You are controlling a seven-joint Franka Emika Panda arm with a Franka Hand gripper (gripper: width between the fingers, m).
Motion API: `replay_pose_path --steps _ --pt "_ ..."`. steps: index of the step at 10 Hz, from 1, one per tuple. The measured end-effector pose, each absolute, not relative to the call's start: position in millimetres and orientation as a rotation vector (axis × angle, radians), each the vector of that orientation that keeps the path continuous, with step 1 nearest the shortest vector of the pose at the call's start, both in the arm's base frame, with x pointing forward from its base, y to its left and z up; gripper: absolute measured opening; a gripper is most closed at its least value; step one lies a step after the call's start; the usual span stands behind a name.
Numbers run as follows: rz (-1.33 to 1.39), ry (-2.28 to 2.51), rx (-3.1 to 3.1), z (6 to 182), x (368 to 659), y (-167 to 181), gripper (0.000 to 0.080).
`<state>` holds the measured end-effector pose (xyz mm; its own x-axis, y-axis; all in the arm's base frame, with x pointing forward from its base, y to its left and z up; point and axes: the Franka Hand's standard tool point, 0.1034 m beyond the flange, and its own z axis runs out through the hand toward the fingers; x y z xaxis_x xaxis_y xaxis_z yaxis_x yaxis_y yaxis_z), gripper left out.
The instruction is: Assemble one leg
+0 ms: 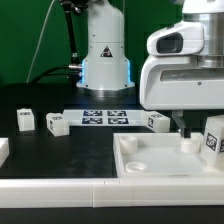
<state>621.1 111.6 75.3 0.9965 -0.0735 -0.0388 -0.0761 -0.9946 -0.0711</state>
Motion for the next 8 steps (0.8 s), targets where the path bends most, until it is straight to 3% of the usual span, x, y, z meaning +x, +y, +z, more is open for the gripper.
replay_pose_path --steps 4,5,6,7,8 --pt "0.017 -0.372 -3.099 76.2 623.2 116.2 0.0649" --pt "0.017 -0.363 -3.099 76.1 623.2 115.7 0.0534" --pt "0.017 -0.36 -3.099 76.1 623.4 114.7 0.0534" --pt "0.017 -0.36 -3.099 76.1 623.4 114.8 0.0377" --pt "0.017 -0.358 -3.099 76.1 623.4 114.7 0.0291"
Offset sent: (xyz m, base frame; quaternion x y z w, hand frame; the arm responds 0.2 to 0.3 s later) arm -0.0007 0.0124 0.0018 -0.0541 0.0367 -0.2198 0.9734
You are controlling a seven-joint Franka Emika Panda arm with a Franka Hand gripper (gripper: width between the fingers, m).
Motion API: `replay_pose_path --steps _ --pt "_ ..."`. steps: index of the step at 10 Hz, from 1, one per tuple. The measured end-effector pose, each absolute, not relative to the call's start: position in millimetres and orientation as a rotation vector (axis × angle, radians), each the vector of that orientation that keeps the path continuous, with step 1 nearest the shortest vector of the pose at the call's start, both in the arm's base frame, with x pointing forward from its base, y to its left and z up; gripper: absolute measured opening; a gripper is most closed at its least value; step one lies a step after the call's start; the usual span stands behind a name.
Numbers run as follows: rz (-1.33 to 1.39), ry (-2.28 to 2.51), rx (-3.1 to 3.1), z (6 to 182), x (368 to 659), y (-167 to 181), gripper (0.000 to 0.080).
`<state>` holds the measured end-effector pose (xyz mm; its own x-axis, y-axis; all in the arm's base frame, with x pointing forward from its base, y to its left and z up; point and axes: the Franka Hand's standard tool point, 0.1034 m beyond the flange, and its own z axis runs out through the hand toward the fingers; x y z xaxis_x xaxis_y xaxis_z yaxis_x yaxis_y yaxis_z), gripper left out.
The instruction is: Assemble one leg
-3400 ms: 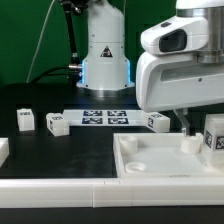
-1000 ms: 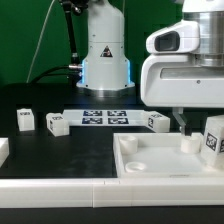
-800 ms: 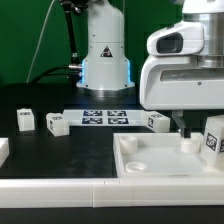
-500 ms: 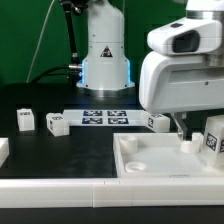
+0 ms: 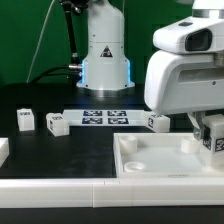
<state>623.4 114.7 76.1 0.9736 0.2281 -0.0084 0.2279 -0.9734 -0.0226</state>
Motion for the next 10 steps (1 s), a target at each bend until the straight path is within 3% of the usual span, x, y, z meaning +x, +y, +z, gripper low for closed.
replay_pose_path --steps 2,10 --pt "0.018 -0.267 -3.108 76.1 623.3 114.9 0.0291" --pt "-0.045 1.428 -2.744 72.7 620.9 120.9 0.0291"
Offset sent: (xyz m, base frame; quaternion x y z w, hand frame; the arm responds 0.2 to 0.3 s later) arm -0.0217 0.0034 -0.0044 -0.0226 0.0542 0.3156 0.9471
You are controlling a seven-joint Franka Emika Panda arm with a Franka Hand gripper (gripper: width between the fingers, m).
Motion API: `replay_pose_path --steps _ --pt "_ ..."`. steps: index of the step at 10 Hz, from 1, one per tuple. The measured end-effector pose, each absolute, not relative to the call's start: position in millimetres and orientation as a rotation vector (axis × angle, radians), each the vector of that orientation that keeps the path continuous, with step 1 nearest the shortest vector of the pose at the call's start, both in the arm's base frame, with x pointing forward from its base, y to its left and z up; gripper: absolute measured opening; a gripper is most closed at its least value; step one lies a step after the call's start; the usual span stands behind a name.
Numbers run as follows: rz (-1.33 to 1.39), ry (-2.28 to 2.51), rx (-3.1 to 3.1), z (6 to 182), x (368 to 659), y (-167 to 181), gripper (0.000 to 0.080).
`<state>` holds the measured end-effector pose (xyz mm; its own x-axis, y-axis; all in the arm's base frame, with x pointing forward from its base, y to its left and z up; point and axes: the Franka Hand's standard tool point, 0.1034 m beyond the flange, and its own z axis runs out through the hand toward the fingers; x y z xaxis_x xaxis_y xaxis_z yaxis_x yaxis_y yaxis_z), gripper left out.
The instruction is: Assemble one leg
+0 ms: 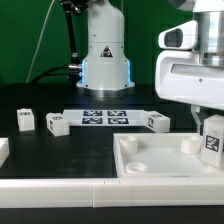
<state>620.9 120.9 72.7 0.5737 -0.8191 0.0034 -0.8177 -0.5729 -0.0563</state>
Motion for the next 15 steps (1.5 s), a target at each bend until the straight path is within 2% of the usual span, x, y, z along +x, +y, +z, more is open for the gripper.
replay_pose_path --steps 4,7,8,9,10,11,15 --pt "0.012 1.973 -2.343 72.1 618.5 127.9 0.0291" --pt "0.033 2.047 -2.268 71.9 618.0 129.2 0.0291" --pt "0.032 2.026 -2.287 72.0 618.1 129.0 0.0469" --pt "0.025 1.93 -2.366 72.4 618.8 127.8 0.0601" --pt "0.021 1.859 -2.421 72.4 619.0 127.5 0.0601" --pt "0.012 1.71 -2.528 72.4 619.0 127.6 0.064" --pt "-0.017 1.137 -2.843 73.2 620.3 125.8 0.0649"
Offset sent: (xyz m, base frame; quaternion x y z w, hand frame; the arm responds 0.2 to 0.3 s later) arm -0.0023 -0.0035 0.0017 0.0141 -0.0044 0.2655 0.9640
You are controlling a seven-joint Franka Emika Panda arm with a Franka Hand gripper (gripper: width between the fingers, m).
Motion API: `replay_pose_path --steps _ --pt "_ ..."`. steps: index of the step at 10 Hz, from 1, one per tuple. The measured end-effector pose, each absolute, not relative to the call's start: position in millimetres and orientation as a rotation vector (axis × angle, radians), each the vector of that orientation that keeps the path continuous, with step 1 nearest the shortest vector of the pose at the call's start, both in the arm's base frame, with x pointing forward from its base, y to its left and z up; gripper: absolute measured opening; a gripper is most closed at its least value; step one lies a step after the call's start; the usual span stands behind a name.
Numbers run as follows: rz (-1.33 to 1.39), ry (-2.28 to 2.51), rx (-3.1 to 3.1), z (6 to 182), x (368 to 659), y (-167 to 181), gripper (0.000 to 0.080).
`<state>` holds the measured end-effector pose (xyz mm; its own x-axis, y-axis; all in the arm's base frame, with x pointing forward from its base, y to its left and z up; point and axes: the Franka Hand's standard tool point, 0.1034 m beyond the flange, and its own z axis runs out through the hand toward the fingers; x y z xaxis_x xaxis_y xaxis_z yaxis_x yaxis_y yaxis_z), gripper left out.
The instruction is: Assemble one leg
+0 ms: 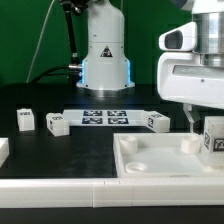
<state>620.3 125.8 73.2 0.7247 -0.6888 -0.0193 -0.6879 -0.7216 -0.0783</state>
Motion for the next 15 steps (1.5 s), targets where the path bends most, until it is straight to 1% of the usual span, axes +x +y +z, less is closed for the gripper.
replay_pose_path --steps 5,7,8,9,10,11,12,15 --pt "-0.031 0.156 -3.103 71.8 623.9 114.3 0.0649" --pt "-0.036 -0.059 -3.113 71.8 624.1 112.7 0.0649" --pt "-0.036 -0.059 -3.113 71.8 624.1 112.7 0.0512" --pt "-0.036 -0.04 -3.112 71.8 624.1 112.8 0.0512" --pt "-0.035 -0.006 -3.112 71.8 624.1 112.8 0.0373" --pt "-0.035 -0.006 -3.112 71.7 624.1 112.7 0.029" --pt "-0.033 0.085 -3.106 71.7 624.0 113.5 0.029" --pt "-0.038 0.656 -3.037 69.8 621.1 116.5 0.029"
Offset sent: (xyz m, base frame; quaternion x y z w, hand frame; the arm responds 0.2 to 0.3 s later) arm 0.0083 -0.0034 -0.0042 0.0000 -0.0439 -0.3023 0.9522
